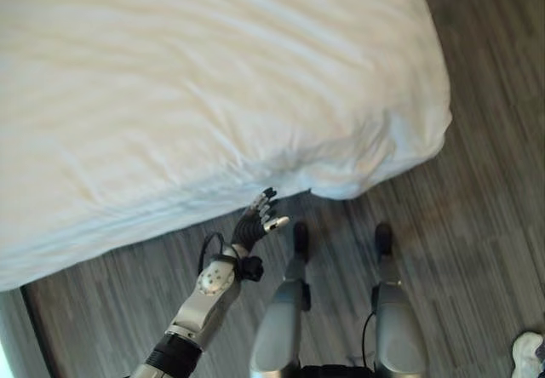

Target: Making the bed.

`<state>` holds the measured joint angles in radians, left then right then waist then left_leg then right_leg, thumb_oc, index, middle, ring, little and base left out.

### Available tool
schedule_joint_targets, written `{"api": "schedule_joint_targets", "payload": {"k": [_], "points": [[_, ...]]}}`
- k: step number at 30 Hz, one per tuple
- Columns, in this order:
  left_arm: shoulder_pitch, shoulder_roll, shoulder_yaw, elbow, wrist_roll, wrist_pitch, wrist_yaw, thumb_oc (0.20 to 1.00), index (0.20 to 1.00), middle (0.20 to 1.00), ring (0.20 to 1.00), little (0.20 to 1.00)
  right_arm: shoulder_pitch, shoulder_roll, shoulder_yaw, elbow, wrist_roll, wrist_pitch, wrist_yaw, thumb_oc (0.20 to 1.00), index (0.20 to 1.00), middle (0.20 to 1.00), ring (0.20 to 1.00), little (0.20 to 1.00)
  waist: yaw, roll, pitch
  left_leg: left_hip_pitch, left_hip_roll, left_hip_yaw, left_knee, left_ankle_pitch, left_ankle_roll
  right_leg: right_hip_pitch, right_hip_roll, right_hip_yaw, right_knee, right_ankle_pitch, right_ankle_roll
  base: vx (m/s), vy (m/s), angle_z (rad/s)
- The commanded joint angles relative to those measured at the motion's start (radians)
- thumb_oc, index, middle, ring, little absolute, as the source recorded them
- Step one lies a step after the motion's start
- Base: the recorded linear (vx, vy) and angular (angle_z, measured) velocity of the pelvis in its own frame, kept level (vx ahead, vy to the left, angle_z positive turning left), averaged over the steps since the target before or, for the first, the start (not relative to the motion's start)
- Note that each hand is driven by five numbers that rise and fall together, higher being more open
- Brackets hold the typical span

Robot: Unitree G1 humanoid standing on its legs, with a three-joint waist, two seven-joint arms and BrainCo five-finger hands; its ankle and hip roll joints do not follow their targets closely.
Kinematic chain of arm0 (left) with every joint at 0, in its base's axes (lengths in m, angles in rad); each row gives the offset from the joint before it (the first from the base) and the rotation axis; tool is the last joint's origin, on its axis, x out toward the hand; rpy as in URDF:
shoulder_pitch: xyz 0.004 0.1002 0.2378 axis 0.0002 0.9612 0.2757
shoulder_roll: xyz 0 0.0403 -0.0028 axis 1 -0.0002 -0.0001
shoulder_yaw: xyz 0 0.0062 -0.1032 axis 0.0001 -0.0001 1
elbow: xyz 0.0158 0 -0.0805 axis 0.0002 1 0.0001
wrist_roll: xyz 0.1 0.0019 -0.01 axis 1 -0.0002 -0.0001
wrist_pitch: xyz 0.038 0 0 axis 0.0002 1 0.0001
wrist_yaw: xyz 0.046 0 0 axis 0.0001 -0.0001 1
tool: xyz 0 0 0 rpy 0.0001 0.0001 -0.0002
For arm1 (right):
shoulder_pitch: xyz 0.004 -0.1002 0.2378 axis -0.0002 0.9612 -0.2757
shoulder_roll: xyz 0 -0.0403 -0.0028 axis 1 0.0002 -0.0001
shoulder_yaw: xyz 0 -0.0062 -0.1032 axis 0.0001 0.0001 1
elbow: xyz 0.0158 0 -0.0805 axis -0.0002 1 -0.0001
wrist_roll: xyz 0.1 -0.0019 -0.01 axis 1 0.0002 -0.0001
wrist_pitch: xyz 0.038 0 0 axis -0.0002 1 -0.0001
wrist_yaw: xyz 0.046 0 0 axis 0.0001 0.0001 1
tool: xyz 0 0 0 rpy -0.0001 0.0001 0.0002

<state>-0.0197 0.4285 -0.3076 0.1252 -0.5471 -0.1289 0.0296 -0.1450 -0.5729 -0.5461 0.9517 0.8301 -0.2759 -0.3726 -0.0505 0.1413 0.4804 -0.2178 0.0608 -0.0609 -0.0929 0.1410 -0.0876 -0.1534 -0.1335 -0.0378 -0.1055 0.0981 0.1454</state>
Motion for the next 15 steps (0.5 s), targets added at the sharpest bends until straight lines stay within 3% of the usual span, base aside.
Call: {"api": "schedule_joint_targets", "payload": {"k": [1,3,4,5,6,9,10,15], "points": [[0.119,-0.006,0.101,0.073,-0.048,-0.037,-0.011,1.0,1.0,1.0,1.0,1.0,0.112,0.047,0.111,-0.232,-0.163,-0.034,0.023,0.2,0.2,0.2,0.2,0.2,0.042,-0.055,-0.155,0.048,-0.045,-0.014,0.03,-0.043,0.013,-0.009,0.038,-0.005,0.099,-0.05,-0.034,0.09,0.012,0.09],[0.213,-0.051,0.225,0.099,-0.049,-0.023,-0.015,1.0,1.0,1.0,1.0,1.0,0.225,0.181,0.185,-0.477,-0.236,-0.003,0.121,0.2,0.2,0.2,0.2,0.2,0.056,-0.084,-0.248,0.108,-0.039,-0.018,0.014,-0.048,0.017,0.051,0.035,-0.023,0.08,-0.05,-0.028,0.13,0.006,0.05],[0.22,-0.049,0.227,0.096,-0.049,-0.021,-0.015,1.0,1.0,1.0,1.0,1.0,0.232,0.187,0.187,-0.487,-0.239,0.001,0.117,0.206,0.206,0.206,0.206,0.206,0.053,-0.087,-0.25,0.11,-0.04,-0.019,0.014,-0.049,0.018,0.055,0.035,-0.025,0.077,-0.051,-0.028,0.06,0.014,0.03],[0.221,-0.048,0.227,0.095,-0.049,-0.021,-0.015,1.0,1.0,1.0,1.0,1.0,0.234,0.189,0.187,-0.489,-0.24,0.002,0.116,0.57,0.57,0.57,0.57,0.57,0.053,-0.087,-0.25,0.11,-0.04,-0.02,0.014,-0.049,0.018,0.056,0.034,-0.025,0.076,-0.05,-0.028,0.07,0.044,0.14],[0.235,-0.098,0.281,0.084,-0.033,-0.017,0.015,1.0,1.0,1.0,1.0,1.0,0.263,0.31,0.338,-0.668,-0.271,0.034,0.185,1.0,1.0,1.0,1.0,1.0,0.069,-0.109,-0.328,0.16,-0.038,-0.013,0.006,-0.065,0.024,0.102,0.039,-0.04,0.057,-0.05,-0.023,0.07,0.045,0.1],[0.221,-0.105,0.275,0.076,-0.027,-0.017,0.031,1.0,1.0,1.0,1.0,1.0,0.248,0.337,0.418,-0.714,-0.283,0.046,0.204,1.0,1.0,1.0,1.0,1.0,0.077,-0.116,-0.347,0.176,-0.041,-0.014,0.006,-0.073,0.028,0.121,0.038,-0.041,0.051,-0.052,-0.022,0.04,0.055,0.02],[0.181,-0.122,0.258,0.068,-0.001,-0.022,0.057,1.0,1.0,1.0,1.0,1.0,0.232,0.381,0.567,-0.812,-0.261,0.07,0.266,1.0,1.0,1.0,1.0,1.0,0.092,-0.126,-0.393,0.199,-0.044,-0.007,0.006,-0.088,0.038,0.142,0.039,-0.046,0.052,-0.06,-0.019,0.03,0.079,0.01],[0.14,-0.12,0.229,0.065,0.031,-0.038,0.052,1.0,1.0,1.0,1.0,1.0,0.215,0.326,0.715,-0.949,-0.331,0.082,0.364,1.0,1.0,1.0,1.0,1.0,0.108,-0.143,-0.407,0.225,-0.052,-0.004,0.006,-0.102,0.037,0.178,0.024,-0.077,0.052,-0.068,-0.013,0.02,0.057,0.07]]}}
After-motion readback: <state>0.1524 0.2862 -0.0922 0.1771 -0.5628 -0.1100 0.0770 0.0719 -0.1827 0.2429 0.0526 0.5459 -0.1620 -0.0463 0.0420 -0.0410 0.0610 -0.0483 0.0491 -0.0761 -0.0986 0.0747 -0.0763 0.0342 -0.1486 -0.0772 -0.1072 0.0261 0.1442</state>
